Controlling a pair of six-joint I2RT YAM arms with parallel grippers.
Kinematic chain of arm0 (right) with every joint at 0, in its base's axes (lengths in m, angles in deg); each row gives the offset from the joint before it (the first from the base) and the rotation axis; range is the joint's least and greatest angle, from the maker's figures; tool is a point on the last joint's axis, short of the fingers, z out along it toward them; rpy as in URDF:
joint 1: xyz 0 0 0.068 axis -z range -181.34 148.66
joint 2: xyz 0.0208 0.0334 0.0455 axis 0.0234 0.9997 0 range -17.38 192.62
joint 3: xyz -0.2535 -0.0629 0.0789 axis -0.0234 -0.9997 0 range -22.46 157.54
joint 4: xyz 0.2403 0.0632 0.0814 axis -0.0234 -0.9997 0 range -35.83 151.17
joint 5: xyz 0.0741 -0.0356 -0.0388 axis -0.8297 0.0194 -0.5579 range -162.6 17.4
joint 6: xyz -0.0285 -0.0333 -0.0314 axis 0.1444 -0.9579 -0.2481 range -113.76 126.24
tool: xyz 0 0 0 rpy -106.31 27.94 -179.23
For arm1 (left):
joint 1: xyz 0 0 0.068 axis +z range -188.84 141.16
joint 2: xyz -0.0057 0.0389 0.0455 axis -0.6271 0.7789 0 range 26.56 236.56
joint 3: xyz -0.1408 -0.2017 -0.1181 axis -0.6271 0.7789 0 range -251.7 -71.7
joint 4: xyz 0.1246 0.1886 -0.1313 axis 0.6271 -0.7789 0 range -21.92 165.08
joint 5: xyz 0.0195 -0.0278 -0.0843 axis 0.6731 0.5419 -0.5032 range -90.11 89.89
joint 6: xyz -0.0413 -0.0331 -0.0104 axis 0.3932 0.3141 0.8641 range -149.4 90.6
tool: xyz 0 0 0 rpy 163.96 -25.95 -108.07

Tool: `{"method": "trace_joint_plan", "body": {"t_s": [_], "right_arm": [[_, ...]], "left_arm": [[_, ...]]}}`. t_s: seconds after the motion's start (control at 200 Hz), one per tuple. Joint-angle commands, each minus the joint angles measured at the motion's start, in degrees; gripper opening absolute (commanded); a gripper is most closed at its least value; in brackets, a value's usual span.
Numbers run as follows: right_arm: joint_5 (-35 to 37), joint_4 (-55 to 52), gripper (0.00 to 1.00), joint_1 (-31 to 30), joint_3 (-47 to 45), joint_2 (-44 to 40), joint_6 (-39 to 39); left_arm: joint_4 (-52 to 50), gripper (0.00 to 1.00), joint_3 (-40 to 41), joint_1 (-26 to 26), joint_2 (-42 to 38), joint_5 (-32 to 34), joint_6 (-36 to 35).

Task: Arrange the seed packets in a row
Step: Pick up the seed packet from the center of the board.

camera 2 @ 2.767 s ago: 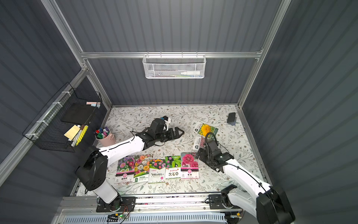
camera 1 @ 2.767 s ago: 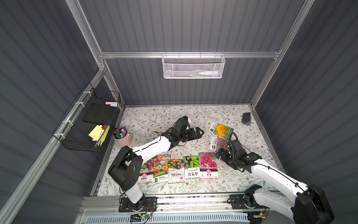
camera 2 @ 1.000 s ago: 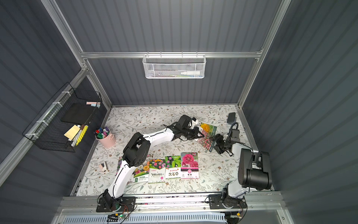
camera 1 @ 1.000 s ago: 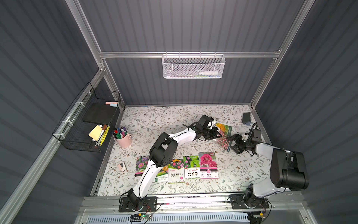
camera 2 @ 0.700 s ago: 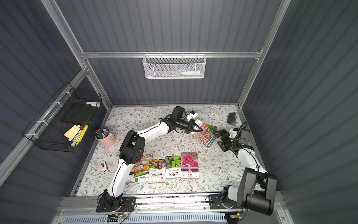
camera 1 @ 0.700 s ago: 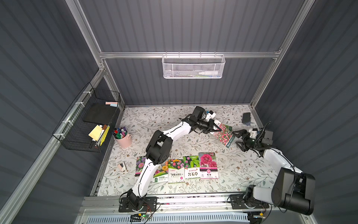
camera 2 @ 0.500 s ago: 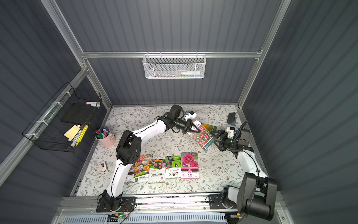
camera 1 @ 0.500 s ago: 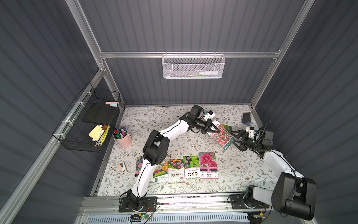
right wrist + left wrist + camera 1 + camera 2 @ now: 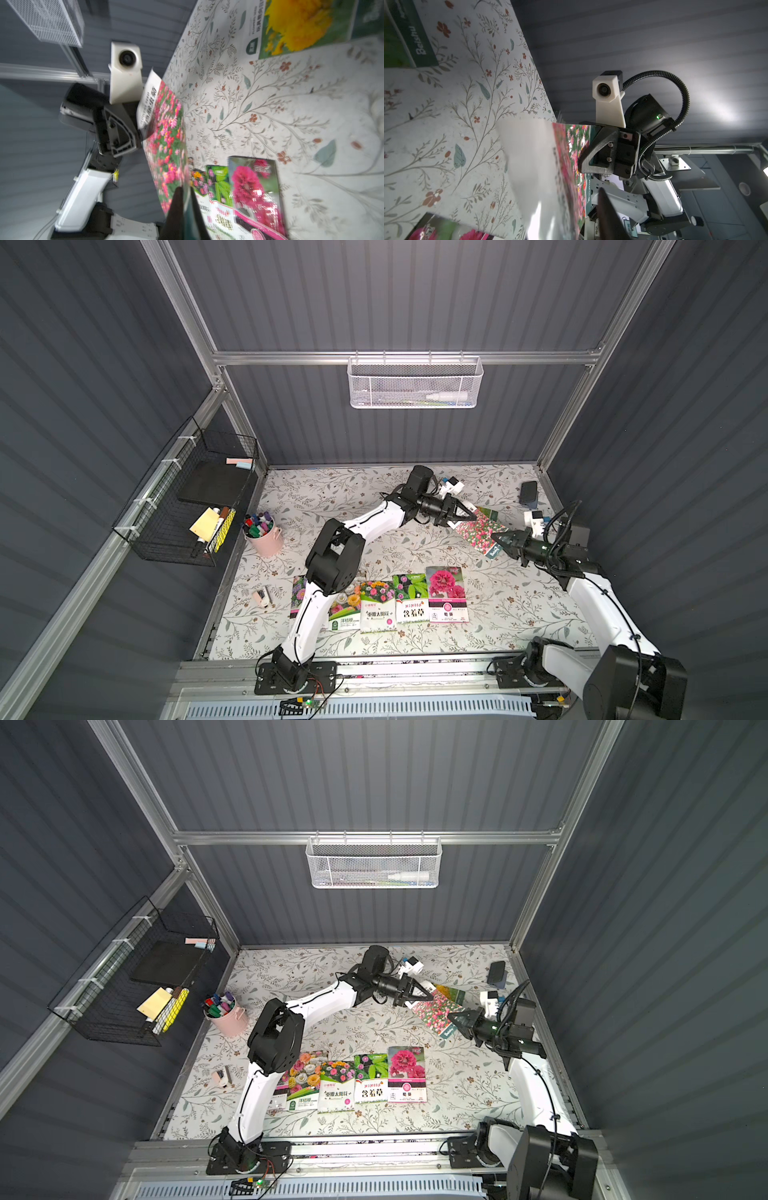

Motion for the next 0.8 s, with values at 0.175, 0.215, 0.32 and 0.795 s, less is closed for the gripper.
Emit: {"method": "trace_joint_plan", "body": {"t_s": [0.175, 0.215, 0.32, 0.795], "right_arm": [[19.32, -9.47, 0.00, -1.03, -6.94, -13.43, -1.68], [24.06, -10.57, 0.00, -1.92, -8.89, -16.79, -0.44], [32.28, -11.58, 0.00, -5.03, -13.05, -25.16, 2.92], [33.75, -0.10, 0.00, -5.91, -6.67, -17.27, 13.90]], "left_arm": [[-19.47, 0.99, 4.26, 0.15, -8.24, 21.72, -15.68], [-18.32, 0.99, 6.37, 0.16, -9.45, 25.02, -14.52], [-14.73, 0.99, 12.20, 0.09, -11.43, 30.70, -8.78], [14.10, 0.99, 27.18, -9.64, -16.52, 41.62, 16.71]]}}
